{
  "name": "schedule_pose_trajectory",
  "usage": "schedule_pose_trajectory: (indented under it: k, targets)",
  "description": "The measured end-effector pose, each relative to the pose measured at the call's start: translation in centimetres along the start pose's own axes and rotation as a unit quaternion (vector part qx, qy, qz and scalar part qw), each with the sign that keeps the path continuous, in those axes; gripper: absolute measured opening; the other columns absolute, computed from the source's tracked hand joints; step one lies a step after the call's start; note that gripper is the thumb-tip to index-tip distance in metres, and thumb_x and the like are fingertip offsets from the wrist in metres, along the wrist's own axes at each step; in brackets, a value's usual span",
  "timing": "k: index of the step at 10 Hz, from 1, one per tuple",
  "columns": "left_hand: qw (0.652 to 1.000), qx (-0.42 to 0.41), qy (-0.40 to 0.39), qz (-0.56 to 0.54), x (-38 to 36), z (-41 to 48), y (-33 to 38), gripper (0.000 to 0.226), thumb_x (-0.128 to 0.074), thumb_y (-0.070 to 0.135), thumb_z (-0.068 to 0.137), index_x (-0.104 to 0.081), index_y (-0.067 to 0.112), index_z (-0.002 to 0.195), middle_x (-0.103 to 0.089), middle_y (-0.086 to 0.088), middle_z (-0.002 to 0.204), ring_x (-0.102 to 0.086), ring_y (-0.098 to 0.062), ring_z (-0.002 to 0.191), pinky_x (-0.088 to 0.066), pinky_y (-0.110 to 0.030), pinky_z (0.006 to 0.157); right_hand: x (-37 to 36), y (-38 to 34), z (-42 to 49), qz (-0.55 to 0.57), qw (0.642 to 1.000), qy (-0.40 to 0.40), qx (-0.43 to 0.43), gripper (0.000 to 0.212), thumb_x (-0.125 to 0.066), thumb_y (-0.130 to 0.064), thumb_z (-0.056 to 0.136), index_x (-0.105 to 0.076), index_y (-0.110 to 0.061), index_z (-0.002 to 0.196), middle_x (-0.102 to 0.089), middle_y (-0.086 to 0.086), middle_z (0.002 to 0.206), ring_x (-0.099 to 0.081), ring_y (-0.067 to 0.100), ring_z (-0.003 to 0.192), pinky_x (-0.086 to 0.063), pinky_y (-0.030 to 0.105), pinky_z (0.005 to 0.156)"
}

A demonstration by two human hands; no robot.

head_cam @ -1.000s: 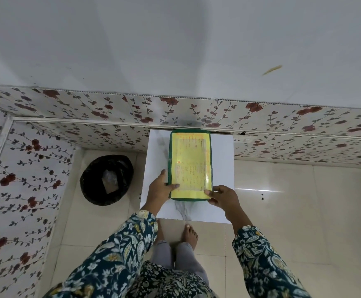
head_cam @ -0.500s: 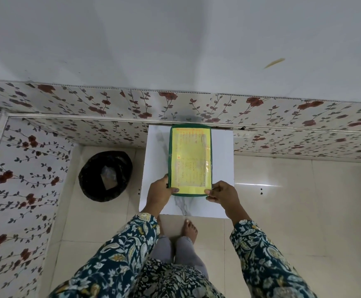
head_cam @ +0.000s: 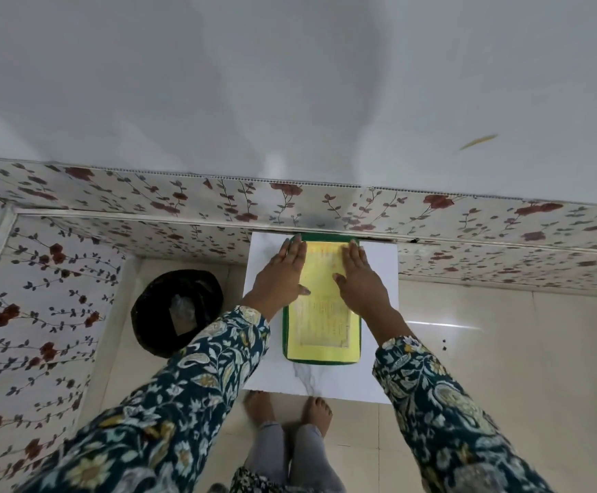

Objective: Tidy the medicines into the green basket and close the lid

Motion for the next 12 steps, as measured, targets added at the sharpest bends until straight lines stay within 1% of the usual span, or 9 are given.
schedule_pose_trajectory:
  k: [2, 3, 4, 5, 6, 8, 10, 11, 12]
  targets:
    - [1.000, -0.005, -0.014, -0.016, 0.0, 0.4, -0.3, 0.095, -0.059, 0.031, 0.089, 0.011, 0.007, 0.148, 0.018, -0.009, 0.159, 0.011, -0.025, 0.148, -0.009, -0.037, 0.121, -0.6, -0.2, 0.0, -0.019, 1.000, -0.012, -0.002, 0.061, -0.032, -0.022, 0.099, 0.004, -0.012, 0.147, 0.013, 0.005, 0.158, 0.012, 0.020, 0.146, -0.022, 0.041, 0.118]
    - [0.998, 0.013, 0.001, -0.063, 0.4, -0.5, -0.1, 0.094, -0.059, 0.031, 0.089, 0.009, 0.009, 0.149, 0.015, -0.008, 0.160, 0.007, -0.026, 0.149, -0.012, -0.041, 0.121, 0.5, -0.2, -0.3, 0.075, 0.997, -0.009, -0.031, 0.059, -0.035, -0.022, 0.098, -0.004, -0.013, 0.148, 0.004, 0.004, 0.159, 0.004, 0.020, 0.147, -0.019, 0.044, 0.117]
    - [0.962, 0.105, 0.063, -0.245, -0.5, -3.0, -0.5, 0.089, -0.059, 0.023, 0.090, 0.006, 0.013, 0.150, 0.010, -0.006, 0.161, -0.010, -0.025, 0.148, -0.026, -0.041, 0.115, 0.2, 1.0, -2.4, 0.220, 0.967, 0.013, -0.130, 0.062, -0.045, -0.018, 0.095, -0.013, -0.015, 0.147, -0.015, 0.010, 0.157, -0.021, 0.030, 0.143, -0.029, 0.048, 0.114]
    - [0.938, 0.133, 0.023, -0.319, -3.0, -5.2, 0.3, 0.084, -0.055, 0.015, 0.092, 0.005, 0.019, 0.150, -0.014, -0.007, 0.161, -0.034, -0.029, 0.140, -0.035, -0.042, 0.111, -1.6, 1.2, -4.8, 0.231, 0.957, -0.035, -0.169, 0.071, -0.051, -0.009, 0.089, -0.011, -0.019, 0.147, -0.052, 0.017, 0.131, -0.055, 0.036, 0.113, -0.050, 0.043, 0.091]
    - [0.937, 0.140, 0.027, -0.318, -3.3, -4.7, 0.1, 0.084, -0.053, 0.012, 0.093, 0.008, 0.022, 0.150, -0.036, -0.007, 0.153, -0.047, -0.030, 0.130, -0.042, -0.044, 0.106, -1.2, 1.5, -4.0, 0.178, 0.969, -0.005, -0.171, 0.074, -0.051, -0.009, 0.089, -0.009, -0.023, 0.148, -0.060, 0.018, 0.120, -0.061, 0.033, 0.101, -0.053, 0.040, 0.083]
    - [0.942, 0.141, 0.020, -0.303, -2.2, -3.7, -0.1, 0.083, -0.051, 0.013, 0.094, 0.011, 0.021, 0.149, -0.036, -0.008, 0.152, -0.047, -0.030, 0.130, -0.042, -0.044, 0.107, -0.2, 1.3, -3.0, 0.193, 0.968, -0.003, -0.164, 0.073, -0.053, -0.011, 0.090, -0.011, -0.024, 0.147, -0.054, 0.017, 0.132, -0.058, 0.035, 0.111, -0.051, 0.044, 0.092]
    - [0.947, 0.143, 0.012, -0.288, -2.3, -3.1, -0.1, 0.083, -0.050, 0.013, 0.094, 0.011, 0.019, 0.149, -0.033, -0.008, 0.153, -0.045, -0.030, 0.132, -0.041, -0.043, 0.106, 0.0, 1.2, -2.8, 0.206, 0.965, -0.001, -0.162, 0.073, -0.054, -0.011, 0.090, -0.012, -0.022, 0.147, -0.053, 0.013, 0.133, -0.058, 0.032, 0.111, -0.052, 0.041, 0.089]
    - [0.957, 0.140, -0.002, -0.254, -1.6, -3.4, 0.3, 0.081, -0.050, 0.015, 0.095, 0.011, 0.013, 0.149, -0.016, -0.009, 0.159, -0.042, -0.031, 0.133, -0.041, -0.042, 0.105, 0.4, 0.8, -3.3, 0.221, 0.961, 0.007, -0.164, 0.067, -0.052, -0.011, 0.090, -0.018, -0.021, 0.146, -0.055, 0.014, 0.132, -0.059, 0.034, 0.110, -0.052, 0.044, 0.089]
    - [0.969, 0.126, 0.045, -0.209, 0.0, -3.8, 0.6, 0.073, -0.047, 0.017, 0.096, 0.001, 0.011, 0.150, -0.002, -0.006, 0.162, -0.038, -0.029, 0.137, -0.040, -0.042, 0.107, 1.7, 0.2, -4.1, 0.200, 0.965, 0.096, -0.144, 0.055, -0.050, -0.015, 0.090, -0.031, -0.020, 0.141, -0.055, 0.014, 0.132, -0.055, 0.034, 0.115, -0.050, 0.048, 0.092]
Point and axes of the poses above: each hand's wrist, its own z-axis towards the middle knuckle, its own x-axis out of the back of the hand, y = z × x, the point moved 5 cm from there along z, towards the middle knuckle
